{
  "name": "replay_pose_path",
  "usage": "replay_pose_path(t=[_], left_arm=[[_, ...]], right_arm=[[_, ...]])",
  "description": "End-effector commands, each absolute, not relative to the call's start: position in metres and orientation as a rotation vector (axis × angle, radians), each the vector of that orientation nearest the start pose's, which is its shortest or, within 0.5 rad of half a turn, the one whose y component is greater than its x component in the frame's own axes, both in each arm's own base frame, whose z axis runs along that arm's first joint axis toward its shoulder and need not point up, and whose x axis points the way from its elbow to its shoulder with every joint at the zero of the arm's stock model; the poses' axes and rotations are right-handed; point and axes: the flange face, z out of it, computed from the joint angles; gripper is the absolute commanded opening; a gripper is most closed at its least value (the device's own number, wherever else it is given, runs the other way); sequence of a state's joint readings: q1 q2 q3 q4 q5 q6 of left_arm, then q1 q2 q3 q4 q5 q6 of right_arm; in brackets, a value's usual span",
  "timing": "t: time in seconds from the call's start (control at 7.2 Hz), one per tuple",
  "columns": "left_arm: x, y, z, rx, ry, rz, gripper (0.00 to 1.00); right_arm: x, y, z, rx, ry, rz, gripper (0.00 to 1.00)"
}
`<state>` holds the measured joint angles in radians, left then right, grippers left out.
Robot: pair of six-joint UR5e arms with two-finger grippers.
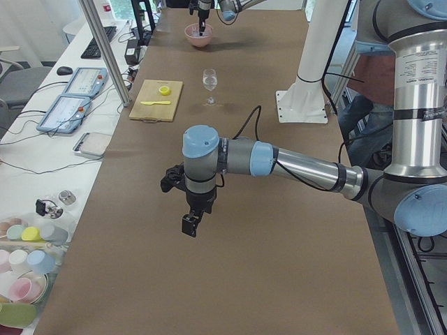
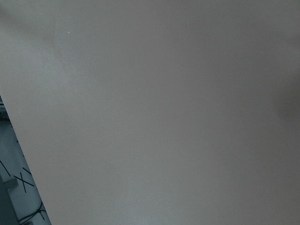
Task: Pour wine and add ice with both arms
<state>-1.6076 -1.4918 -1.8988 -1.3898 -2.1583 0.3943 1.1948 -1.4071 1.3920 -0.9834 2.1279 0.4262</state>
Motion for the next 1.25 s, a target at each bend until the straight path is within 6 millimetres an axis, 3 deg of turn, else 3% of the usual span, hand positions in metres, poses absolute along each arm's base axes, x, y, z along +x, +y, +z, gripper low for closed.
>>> replay_pose_path(t=[0.0,0.14,0.28,0.56,0.69,0.83,1.11], left_arm=[[-0.095,-0.449,0.566,0.191,0.563,0.367,0.99],[-0.095,-0.449,0.566,0.189,0.563,0.366,0.99],[-0.095,-0.448,0.567,0.188,0.564,0.366,0.99],[-0.095,-0.449,0.566,0.189,0.563,0.366,0.99],[-0.095,-0.448,0.566,0.189,0.565,0.365,0.99],[-0.095,-0.448,0.566,0.189,0.565,0.363,0.99],[-0.094,-0.449,0.566,0.185,0.566,0.353,0.99]], right_arm=[[-0.12,-0.587,0.589,0.333,-0.73,-0.085,0.0],[-0.112,-0.589,0.565,0.367,-0.749,-0.084,0.0],[-0.111,-0.588,0.522,0.372,-0.762,-0.087,0.0],[-0.12,-0.586,0.384,0.319,-0.753,-0.072,0.0],[-0.149,-0.58,0.323,0.33,-0.767,-0.111,0.0],[-0.186,-0.576,0.284,0.327,-0.817,-0.082,0.0],[-0.281,-0.542,0.242,0.285,-0.839,0.012,0.0]])
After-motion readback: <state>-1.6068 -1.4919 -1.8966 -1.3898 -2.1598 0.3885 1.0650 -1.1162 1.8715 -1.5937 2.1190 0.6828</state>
